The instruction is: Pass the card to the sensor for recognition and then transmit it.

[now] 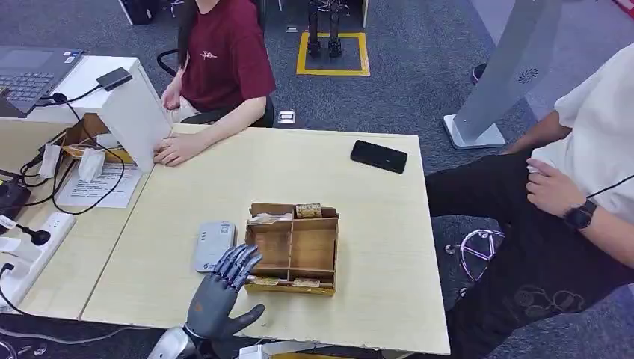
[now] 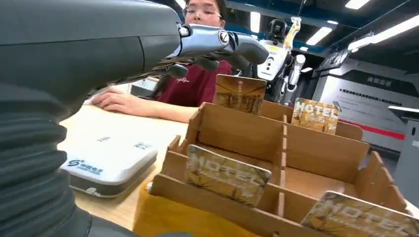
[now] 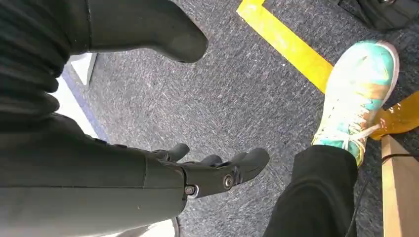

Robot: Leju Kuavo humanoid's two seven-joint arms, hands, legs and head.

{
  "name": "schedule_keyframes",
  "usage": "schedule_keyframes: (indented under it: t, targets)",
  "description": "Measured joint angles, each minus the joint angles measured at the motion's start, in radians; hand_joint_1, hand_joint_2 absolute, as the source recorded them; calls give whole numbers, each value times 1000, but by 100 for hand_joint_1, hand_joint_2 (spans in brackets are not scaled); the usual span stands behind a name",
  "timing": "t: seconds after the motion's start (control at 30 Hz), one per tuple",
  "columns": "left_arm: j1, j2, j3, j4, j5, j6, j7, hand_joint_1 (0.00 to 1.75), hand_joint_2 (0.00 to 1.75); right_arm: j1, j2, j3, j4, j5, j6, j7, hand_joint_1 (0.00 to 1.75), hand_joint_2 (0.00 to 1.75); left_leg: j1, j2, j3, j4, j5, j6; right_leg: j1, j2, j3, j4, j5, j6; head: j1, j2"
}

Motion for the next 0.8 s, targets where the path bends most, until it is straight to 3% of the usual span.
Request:
schedule_keyframes:
  t: [0.8]
  targets:
    - [-18, -24, -5, 35, 45, -21, -10, 0, 175, -1, 8, 7, -3, 6, -1, 9, 0, 175, 0, 0, 0, 0, 0, 0, 0, 0, 0, 0, 0, 0, 0, 0]
